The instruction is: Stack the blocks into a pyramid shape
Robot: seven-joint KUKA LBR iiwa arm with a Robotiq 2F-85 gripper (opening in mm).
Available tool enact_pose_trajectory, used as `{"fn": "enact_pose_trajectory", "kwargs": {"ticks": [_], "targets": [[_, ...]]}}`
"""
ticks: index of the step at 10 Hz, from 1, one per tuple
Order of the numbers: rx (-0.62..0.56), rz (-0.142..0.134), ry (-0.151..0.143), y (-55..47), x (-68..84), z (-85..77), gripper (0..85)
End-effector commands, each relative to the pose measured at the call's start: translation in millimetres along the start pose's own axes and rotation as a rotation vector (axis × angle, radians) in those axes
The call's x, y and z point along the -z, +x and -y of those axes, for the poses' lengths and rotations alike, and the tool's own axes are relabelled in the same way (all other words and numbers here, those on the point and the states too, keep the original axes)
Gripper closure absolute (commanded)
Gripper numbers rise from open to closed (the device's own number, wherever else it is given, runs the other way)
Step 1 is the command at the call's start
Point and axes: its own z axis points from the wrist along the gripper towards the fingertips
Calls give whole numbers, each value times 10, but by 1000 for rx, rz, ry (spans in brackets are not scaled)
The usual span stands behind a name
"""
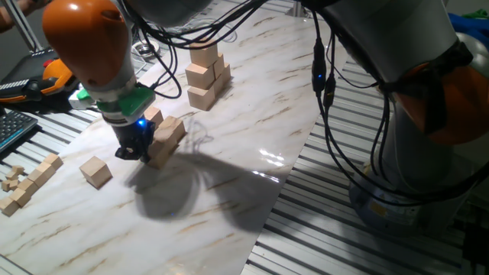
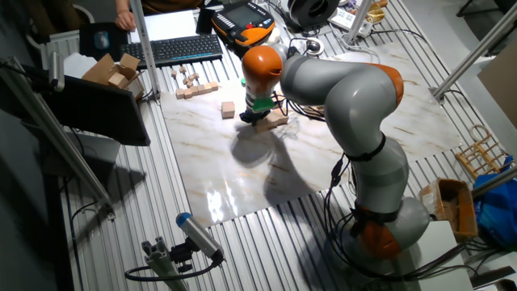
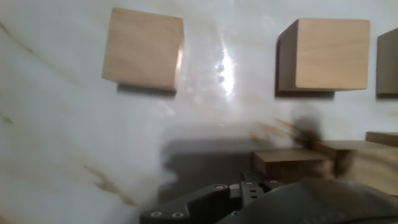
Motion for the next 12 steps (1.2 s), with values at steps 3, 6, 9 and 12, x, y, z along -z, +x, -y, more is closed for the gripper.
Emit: {"fn": "enact_pose_trajectory", "kwargs": {"ticks": [3, 6, 9, 12], "targets": [[7, 5, -4, -30, -8, 37, 850], [11, 8, -10, -39, -1, 24, 850], [-31, -12, -51, -151, 112, -184, 850], [-95, -39, -56, -284, 303, -516, 850]]}}
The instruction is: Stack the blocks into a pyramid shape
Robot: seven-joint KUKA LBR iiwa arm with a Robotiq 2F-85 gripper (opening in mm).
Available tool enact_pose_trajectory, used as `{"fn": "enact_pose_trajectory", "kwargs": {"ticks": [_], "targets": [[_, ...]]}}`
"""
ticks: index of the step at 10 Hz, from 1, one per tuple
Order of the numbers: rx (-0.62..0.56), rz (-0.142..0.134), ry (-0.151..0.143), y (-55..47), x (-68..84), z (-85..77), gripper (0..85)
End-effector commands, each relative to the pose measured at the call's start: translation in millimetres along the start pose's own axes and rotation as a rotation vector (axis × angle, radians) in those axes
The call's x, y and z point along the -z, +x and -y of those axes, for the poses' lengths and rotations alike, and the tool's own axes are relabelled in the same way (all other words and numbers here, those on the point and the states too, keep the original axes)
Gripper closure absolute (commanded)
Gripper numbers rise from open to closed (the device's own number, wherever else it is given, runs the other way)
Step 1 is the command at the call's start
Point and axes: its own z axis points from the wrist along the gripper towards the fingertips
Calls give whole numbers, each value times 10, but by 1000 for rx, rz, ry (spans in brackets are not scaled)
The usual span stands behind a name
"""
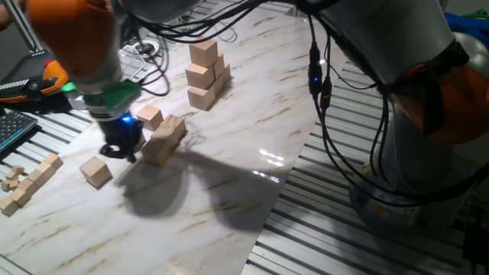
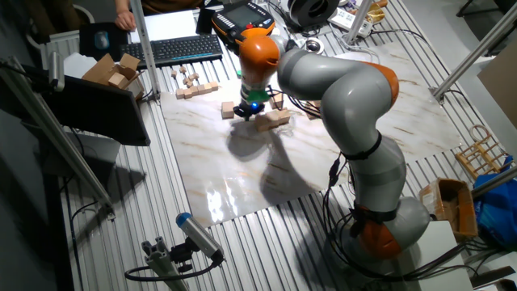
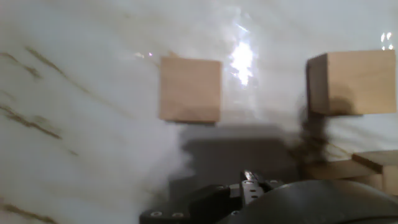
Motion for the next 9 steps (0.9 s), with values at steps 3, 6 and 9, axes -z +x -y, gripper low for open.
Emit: {"fn": "enact_pose_trajectory", "kwargs": {"ticks": [3, 6, 9], "targets": [[-61, 8, 15, -49, 128, -368, 850], [-112, 42, 21, -90, 135, -458, 680], [-105, 80, 30, -193, 81, -493, 170]]}}
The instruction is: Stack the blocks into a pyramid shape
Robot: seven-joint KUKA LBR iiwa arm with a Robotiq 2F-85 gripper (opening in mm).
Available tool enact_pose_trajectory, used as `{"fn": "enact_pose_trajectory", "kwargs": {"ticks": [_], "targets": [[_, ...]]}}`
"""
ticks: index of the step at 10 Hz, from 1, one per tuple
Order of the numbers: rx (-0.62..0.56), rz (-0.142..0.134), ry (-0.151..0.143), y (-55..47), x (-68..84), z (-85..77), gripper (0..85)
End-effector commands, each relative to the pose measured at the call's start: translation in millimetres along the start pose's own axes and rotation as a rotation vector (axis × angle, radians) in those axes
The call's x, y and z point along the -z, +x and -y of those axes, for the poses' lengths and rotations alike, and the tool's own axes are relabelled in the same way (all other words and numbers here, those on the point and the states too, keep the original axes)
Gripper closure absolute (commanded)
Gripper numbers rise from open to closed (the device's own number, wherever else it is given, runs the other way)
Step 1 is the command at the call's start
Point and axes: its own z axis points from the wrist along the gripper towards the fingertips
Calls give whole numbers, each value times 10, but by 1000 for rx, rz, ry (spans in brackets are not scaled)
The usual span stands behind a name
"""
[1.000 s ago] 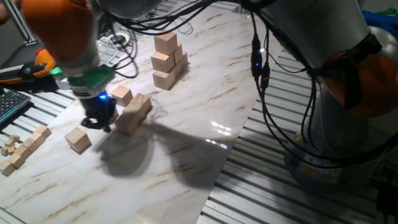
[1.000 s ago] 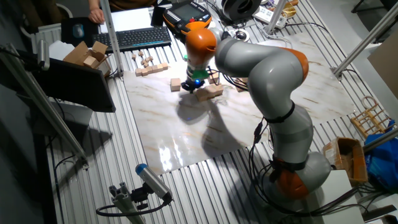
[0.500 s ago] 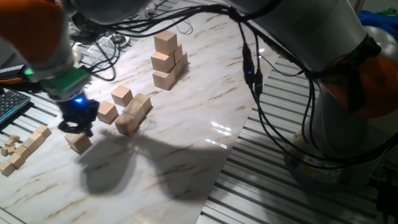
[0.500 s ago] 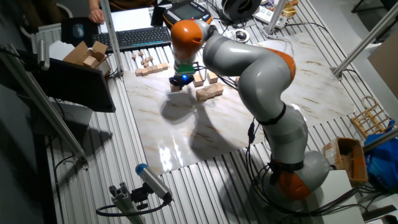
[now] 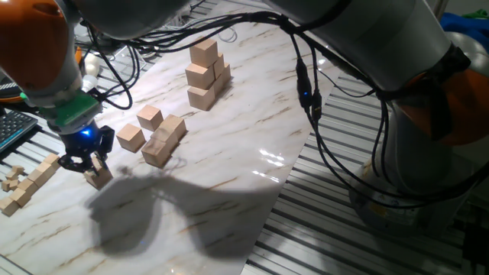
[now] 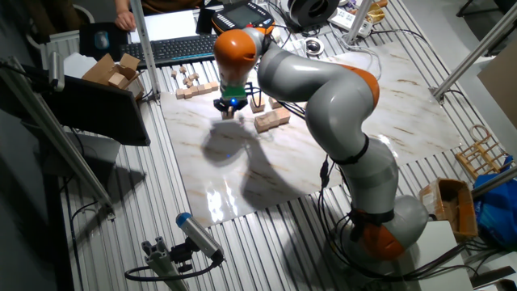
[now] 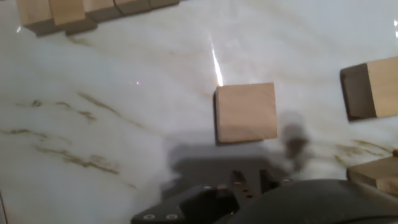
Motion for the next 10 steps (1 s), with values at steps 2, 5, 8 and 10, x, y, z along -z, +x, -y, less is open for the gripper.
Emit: {"fn": "enact_pose_trajectory", "kwargs": {"ticks": [2, 5, 8, 10], "targets": [[31, 13, 10, -89, 0, 2, 170], [49, 36, -1, -237, -107, 40, 170], [78, 50, 0, -316, -227, 59, 0], [91, 64, -3, -355, -313, 55, 170]]}}
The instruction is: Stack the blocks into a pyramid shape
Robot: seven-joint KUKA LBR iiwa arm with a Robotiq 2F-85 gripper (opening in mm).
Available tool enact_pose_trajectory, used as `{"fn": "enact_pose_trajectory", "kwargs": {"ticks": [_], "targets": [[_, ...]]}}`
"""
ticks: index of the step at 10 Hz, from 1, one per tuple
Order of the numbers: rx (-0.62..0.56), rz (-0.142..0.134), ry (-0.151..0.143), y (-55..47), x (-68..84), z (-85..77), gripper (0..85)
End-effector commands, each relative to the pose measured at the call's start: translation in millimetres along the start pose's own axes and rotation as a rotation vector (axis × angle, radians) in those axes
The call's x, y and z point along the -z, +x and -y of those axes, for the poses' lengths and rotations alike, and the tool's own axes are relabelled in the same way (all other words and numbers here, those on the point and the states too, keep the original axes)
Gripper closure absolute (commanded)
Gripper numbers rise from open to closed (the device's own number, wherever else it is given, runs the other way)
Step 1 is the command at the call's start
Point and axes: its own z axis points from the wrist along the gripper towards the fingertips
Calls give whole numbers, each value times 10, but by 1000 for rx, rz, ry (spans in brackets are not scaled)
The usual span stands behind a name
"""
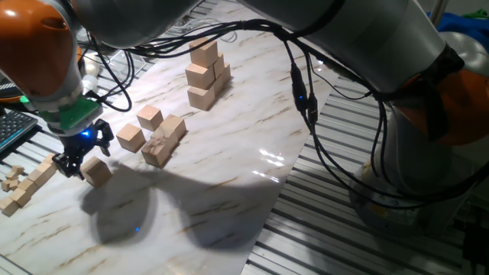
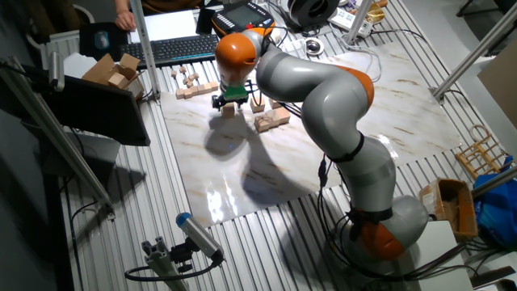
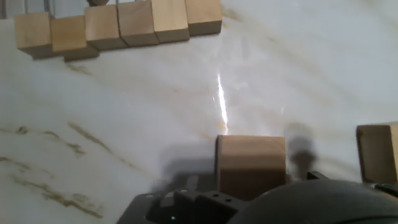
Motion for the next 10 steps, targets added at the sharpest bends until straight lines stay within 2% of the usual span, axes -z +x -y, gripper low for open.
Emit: {"fn": "enact_pose_trajectory", "kwargs": {"ticks": [1, 4, 8, 10], "targets": [[1, 5, -3, -16, -42, 11, 170], [5, 4, -13, -32, -100, 35, 170], [0, 7, -40, -56, -219, 48, 170], [29, -1, -43, -60, -213, 52, 510]]}}
